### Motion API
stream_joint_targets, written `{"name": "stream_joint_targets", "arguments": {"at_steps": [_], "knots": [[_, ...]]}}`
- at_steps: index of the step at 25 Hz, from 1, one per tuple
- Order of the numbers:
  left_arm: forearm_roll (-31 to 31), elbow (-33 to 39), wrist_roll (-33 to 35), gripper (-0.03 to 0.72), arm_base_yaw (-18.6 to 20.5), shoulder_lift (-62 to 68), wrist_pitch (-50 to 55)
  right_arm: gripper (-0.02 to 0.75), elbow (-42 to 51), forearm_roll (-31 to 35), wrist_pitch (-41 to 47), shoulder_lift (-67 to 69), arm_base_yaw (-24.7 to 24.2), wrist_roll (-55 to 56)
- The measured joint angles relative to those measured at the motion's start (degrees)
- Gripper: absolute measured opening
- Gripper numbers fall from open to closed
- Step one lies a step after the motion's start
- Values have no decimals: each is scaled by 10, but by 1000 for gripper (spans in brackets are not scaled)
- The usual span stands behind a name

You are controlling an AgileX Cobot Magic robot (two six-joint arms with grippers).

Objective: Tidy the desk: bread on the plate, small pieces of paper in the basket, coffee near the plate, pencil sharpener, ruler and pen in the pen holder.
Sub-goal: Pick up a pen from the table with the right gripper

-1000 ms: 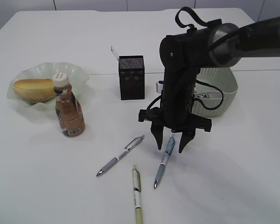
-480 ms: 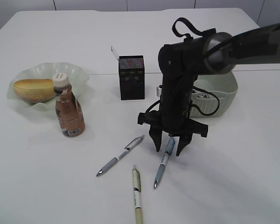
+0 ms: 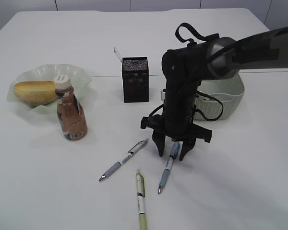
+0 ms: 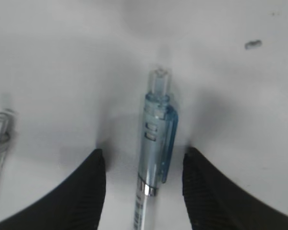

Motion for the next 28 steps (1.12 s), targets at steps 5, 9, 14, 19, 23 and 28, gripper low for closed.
{"name": "stream_joint_targets", "arguments": {"at_steps": [5,9,14,19,23,28], "knots": [[0,0,0,505,0,0,-1,361,0,0,-6,0,0,4],[0,0,0,505,0,0,-1,342,0,0,-8,0,0,6],[0,0,0,505,0,0,-1,338,0,0,-10,3,0,6],[0,0,0,505,0,0,-2,309,-1,0,-8,4,0,6],[0,0,0,505,0,0,-2,209,-2,0,-7,5,0,7],[0,0,0,505,0,0,-2,120,-2,0,-7,5,0,-17]]}}
